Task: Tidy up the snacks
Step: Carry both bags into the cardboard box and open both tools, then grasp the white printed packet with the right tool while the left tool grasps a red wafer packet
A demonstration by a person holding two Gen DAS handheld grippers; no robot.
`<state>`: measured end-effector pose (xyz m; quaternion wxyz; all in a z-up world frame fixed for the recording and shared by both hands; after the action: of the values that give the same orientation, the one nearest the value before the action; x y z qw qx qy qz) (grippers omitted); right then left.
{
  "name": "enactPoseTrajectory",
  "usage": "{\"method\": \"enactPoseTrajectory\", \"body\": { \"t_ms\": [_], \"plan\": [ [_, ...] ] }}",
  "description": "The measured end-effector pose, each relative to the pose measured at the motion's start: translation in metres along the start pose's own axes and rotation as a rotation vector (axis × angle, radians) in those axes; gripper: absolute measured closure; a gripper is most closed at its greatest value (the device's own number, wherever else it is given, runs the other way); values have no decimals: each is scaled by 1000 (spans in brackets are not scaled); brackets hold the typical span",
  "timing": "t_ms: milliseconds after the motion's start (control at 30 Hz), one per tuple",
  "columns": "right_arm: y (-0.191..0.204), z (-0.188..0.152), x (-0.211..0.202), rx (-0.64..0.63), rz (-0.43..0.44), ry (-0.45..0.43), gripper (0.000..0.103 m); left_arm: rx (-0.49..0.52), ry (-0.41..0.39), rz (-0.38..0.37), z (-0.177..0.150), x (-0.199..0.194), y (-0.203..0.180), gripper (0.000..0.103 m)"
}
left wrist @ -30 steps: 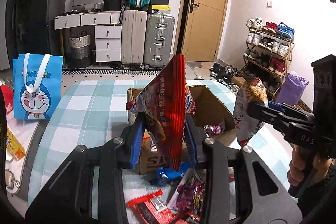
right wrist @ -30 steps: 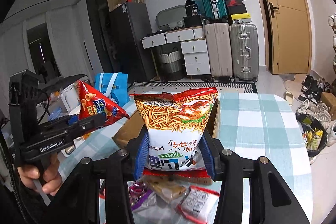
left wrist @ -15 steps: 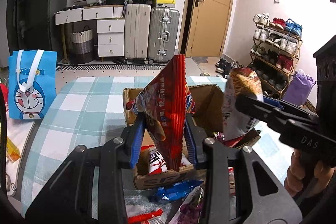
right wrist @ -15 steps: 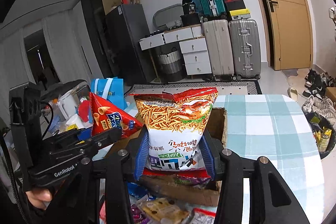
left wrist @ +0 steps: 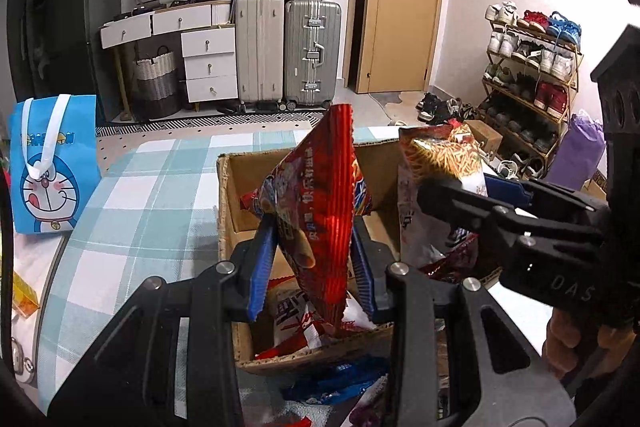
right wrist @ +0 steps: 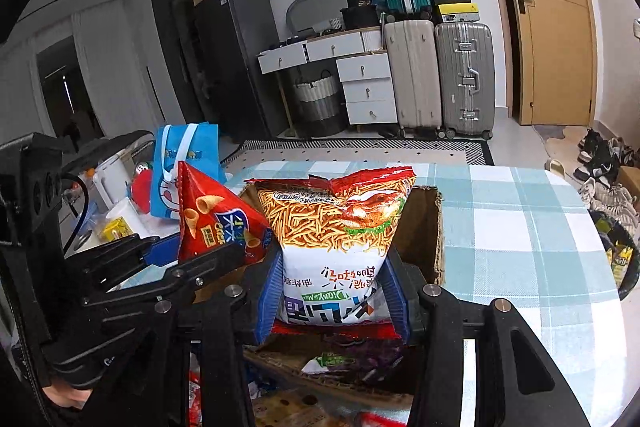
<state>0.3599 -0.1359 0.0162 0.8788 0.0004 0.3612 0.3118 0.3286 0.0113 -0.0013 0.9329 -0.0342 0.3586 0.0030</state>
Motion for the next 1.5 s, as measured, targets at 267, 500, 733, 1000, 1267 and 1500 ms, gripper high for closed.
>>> {"method": "enactPoseTrajectory", "body": {
  "t_ms": [267,500,733,1000,1267,1500],
  "plan": [
    [-7,-2,14,5,-9,34,57,0,48,-1,-6,30,0,70],
    [-5,-3,14,-7,9,38,55,1,44,-11,-2,24,4,67],
    [-6,-6,-13,-13,-29,-15,23,3,12,-9,-8,-8,9,19],
    [-23,-26,-61,24,-68,-45,1,-4,-4,19,-37,-53,25,1],
    [-33,-64,-84,11,-147,20,0,-53,55,34,-86,-81,49,1],
    [-43,-96,-77,37,-136,85,0,-64,127,26,-121,-77,56,1]
  ]
}}
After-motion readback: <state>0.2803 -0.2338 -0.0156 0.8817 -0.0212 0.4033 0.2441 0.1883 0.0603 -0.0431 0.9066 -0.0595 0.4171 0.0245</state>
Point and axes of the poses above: each gripper's, at about its wrist camera, not at the fingertips, and x roughly the way its jaws point, y to its left, z to its top, the point moved 6 cm from there along x, roughly the way its jaws point, and after that the axes turned 7 degrees about y, right-handed, at the moved point
